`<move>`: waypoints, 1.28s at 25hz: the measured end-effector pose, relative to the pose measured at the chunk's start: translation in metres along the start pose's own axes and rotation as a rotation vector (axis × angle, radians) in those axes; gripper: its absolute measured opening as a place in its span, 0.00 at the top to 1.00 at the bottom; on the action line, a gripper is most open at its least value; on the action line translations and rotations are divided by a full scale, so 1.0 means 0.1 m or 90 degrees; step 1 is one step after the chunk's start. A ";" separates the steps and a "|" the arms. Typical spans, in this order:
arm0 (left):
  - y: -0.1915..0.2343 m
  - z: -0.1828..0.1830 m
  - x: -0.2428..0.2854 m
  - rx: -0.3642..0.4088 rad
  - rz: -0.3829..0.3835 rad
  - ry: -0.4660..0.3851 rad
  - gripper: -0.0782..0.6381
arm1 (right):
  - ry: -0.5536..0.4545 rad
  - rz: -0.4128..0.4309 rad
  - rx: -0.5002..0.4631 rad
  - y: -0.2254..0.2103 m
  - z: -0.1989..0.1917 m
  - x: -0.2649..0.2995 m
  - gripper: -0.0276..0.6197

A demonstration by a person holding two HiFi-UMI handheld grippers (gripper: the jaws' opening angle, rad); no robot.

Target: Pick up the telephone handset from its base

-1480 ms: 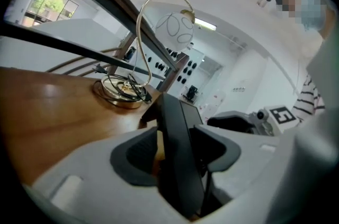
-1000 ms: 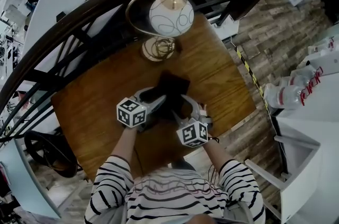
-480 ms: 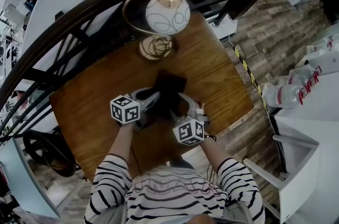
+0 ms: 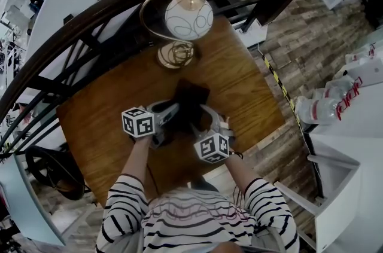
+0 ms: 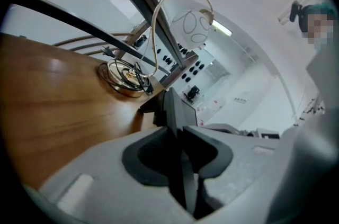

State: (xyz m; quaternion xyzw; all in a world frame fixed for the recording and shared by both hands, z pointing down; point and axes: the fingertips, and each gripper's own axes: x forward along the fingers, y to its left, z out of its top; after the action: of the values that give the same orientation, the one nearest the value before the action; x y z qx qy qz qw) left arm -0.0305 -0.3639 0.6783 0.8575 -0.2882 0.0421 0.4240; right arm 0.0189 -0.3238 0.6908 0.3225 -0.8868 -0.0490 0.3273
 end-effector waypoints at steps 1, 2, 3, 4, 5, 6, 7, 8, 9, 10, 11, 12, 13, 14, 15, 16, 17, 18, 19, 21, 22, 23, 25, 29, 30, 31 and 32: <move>-0.02 0.01 -0.01 0.004 -0.001 -0.003 0.77 | 0.001 0.000 0.000 0.00 0.00 0.00 0.59; -0.05 0.03 -0.03 0.010 -0.001 -0.008 0.79 | 0.001 0.000 0.001 0.01 0.01 -0.01 0.59; -0.07 0.05 -0.06 0.014 -0.002 -0.014 0.79 | 0.001 0.000 0.002 0.01 0.01 -0.01 0.59; -0.09 0.08 -0.08 0.014 -0.003 -0.023 0.79 | 0.001 -0.001 0.005 0.02 0.01 -0.01 0.59; -0.10 0.10 -0.10 0.011 -0.005 -0.031 0.79 | 0.001 -0.002 0.009 0.02 0.01 -0.01 0.59; -0.11 0.13 -0.12 0.009 -0.007 -0.037 0.79 | 0.000 -0.002 0.014 0.02 0.01 -0.01 0.57; -0.12 0.14 -0.14 0.007 -0.008 -0.042 0.79 | 0.000 -0.002 0.020 0.02 0.01 0.00 0.56; -0.14 0.16 -0.16 0.007 -0.010 -0.046 0.79 | 0.000 0.000 0.026 0.02 0.01 0.00 0.55; -0.16 0.17 -0.18 0.006 -0.012 -0.051 0.79 | 0.000 0.002 0.033 0.02 0.02 0.00 0.55; -0.18 0.19 -0.20 0.004 -0.014 -0.056 0.79 | -0.001 0.004 0.043 0.01 0.02 -0.01 0.54; -0.21 0.20 -0.22 0.003 -0.016 -0.062 0.79 | -0.002 0.007 0.054 0.01 0.03 -0.02 0.54; -0.24 0.22 -0.24 0.003 -0.017 -0.068 0.79 | -0.002 0.011 0.067 0.01 0.04 -0.03 0.54; -0.26 0.23 -0.27 0.004 -0.018 -0.073 0.79 | -0.002 0.014 0.078 0.01 0.04 -0.04 0.54; -0.28 0.25 -0.30 0.006 -0.018 -0.079 0.79 | -0.002 0.018 0.087 0.01 0.05 -0.04 0.54; -0.30 0.27 -0.34 0.008 -0.017 -0.085 0.79 | -0.001 0.021 0.091 0.02 0.05 -0.04 0.53; -0.33 0.29 -0.38 0.011 -0.016 -0.092 0.79 | 0.002 0.025 0.094 0.02 0.06 -0.03 0.53; -0.35 0.31 -0.42 0.013 -0.015 -0.100 0.79 | 0.005 0.028 0.096 0.03 0.06 -0.04 0.53; -0.39 0.33 -0.47 0.015 -0.014 -0.108 0.79 | 0.008 0.030 0.102 0.03 0.06 -0.05 0.53; -0.43 0.34 -0.53 0.018 -0.013 -0.115 0.79 | 0.009 0.030 0.112 0.02 0.06 -0.07 0.54; -0.52 0.36 -0.65 0.023 -0.009 -0.128 0.79 | 0.007 0.023 0.135 0.00 0.06 -0.14 0.58; -0.56 0.36 -0.71 0.025 -0.007 -0.135 0.79 | 0.006 0.019 0.144 0.00 0.07 -0.18 0.60; -0.59 0.37 -0.77 0.027 -0.004 -0.142 0.79 | 0.003 0.016 0.152 0.00 0.09 -0.22 0.60; -0.67 0.37 -0.90 0.029 0.002 -0.157 0.79 | -0.010 0.010 0.168 0.00 0.15 -0.33 0.61; -0.84 0.33 -1.14 0.033 0.015 -0.187 0.79 | -0.044 -0.006 0.211 0.00 0.35 -0.61 0.69; -0.89 0.31 -1.19 0.034 0.018 -0.195 0.79 | -0.050 -0.011 0.218 0.01 0.39 -0.68 0.71; -0.93 0.28 -1.23 0.035 0.022 -0.201 0.79 | -0.058 -0.016 0.224 0.02 0.43 -0.75 0.74; -0.97 0.25 -1.27 0.036 0.026 -0.206 0.79 | -0.066 -0.019 0.228 0.03 0.47 -0.83 0.76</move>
State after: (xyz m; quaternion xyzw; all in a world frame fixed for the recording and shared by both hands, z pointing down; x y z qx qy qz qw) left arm -0.0894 -0.2785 0.5539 0.8585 -0.3692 -0.0800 0.3467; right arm 0.0363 -0.2771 0.6094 0.3861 -0.8921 0.0882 0.2177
